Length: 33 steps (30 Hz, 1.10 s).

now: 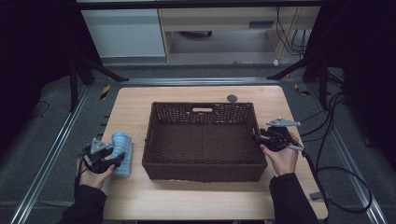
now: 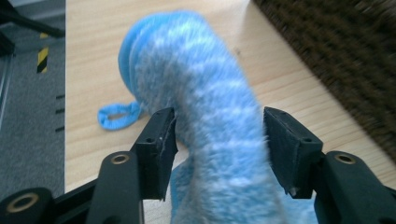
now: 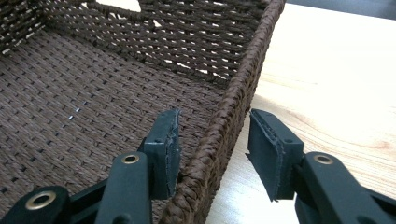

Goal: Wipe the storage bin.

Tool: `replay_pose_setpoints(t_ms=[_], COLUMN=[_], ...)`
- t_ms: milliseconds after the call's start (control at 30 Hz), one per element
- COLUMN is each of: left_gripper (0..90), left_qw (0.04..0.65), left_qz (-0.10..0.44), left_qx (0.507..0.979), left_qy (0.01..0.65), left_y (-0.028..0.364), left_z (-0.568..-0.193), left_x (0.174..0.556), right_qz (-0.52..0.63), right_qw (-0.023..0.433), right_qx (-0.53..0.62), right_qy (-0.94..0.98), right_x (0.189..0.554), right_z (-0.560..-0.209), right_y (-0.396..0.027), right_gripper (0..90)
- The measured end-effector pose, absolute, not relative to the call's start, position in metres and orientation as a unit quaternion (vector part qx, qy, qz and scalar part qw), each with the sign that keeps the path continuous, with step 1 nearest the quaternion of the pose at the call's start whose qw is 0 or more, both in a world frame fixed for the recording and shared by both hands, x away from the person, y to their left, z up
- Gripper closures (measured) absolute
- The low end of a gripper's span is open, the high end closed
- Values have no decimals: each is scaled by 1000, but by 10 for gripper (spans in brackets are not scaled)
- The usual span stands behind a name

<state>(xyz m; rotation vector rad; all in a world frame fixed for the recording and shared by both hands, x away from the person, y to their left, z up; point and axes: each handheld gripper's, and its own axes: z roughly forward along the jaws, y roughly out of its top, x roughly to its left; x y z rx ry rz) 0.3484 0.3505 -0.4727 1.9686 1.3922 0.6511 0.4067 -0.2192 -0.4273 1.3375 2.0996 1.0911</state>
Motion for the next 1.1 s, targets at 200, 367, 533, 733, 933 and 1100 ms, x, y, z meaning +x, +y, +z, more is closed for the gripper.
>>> replay_pose_setpoints(t_ms=[200,367,533,733,933,1100], left_gripper=[588,648,648,646,647,647], left_qw=[319,321,340,365,372,377], left_qz=[234,232,240,241,244,239], left_qx=[746,748,744,736,734,733], left_qy=[536,533,523,516,513,513], left_y=[351,348,344,342,339,332], left_z=[-480,-474,-460,-445,-433,-431], left_x=[352,354,357,372,396,415], right_qz=[389,388,394,394,394,389], right_qw=[208,201,185,185,191,195], right_qx=[483,482,477,483,484,482], right_qy=[757,759,763,760,757,761], right_x=[408,408,409,408,407,407], right_z=[-429,-430,-430,-431,-430,-429], right_y=[-219,-219,-218,-217,-216,-214], right_gripper=[545,556,614,656,678,688])
